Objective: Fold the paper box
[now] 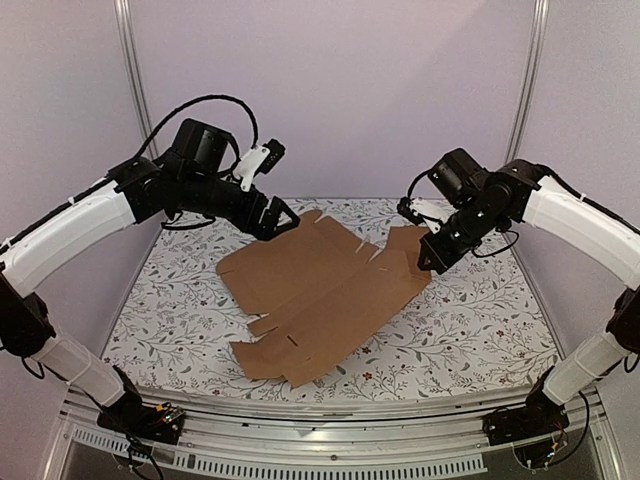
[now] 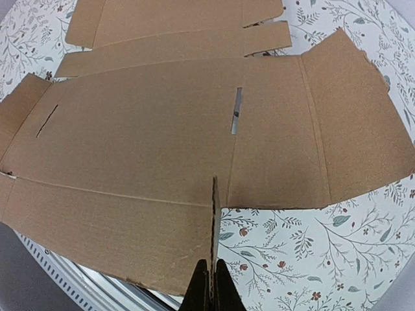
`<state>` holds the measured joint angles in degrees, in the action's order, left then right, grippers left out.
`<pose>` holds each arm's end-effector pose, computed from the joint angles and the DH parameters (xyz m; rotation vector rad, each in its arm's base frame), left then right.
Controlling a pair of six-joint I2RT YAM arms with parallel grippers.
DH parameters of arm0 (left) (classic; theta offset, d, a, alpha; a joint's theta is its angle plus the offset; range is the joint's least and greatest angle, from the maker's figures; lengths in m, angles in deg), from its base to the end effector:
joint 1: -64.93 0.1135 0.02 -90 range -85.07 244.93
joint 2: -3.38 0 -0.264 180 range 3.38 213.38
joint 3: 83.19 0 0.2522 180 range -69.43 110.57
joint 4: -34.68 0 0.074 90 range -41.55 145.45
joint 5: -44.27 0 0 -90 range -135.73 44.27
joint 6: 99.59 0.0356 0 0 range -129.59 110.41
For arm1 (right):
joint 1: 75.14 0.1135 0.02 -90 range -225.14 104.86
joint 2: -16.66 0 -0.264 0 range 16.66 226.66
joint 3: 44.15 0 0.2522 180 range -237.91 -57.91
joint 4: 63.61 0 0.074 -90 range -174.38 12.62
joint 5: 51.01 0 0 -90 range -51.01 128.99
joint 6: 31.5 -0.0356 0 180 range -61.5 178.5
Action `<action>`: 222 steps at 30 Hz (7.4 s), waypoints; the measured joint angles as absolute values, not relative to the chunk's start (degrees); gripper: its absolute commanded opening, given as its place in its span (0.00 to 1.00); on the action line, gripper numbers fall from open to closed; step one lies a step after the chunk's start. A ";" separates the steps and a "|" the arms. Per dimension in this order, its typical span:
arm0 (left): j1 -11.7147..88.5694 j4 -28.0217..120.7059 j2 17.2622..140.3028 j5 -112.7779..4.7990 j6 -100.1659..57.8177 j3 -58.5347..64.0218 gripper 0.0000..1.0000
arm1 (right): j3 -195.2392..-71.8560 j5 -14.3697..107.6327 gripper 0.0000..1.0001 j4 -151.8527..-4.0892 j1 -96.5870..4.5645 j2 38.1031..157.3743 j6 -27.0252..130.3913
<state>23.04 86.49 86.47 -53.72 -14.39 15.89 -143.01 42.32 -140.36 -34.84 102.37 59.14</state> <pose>0.2344 -0.2169 0.3811 0.7934 2.1119 -0.6016 0.2233 0.1921 0.3360 -0.9661 2.5351 0.2900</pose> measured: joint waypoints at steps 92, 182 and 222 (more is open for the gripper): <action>22.56 88.39 113.94 -77.52 32.34 43.61 0.00 | -155.80 30.35 0.39 -141.89 -21.69 98.59 95.40; 30.36 8.33 79.43 -49.80 -15.27 -37.57 0.11 | -144.02 67.79 0.00 -131.42 -42.01 105.71 73.85; 32.76 44.44 64.96 -42.77 -30.11 -23.86 0.64 | -143.56 44.55 0.00 -128.58 -31.09 102.37 85.70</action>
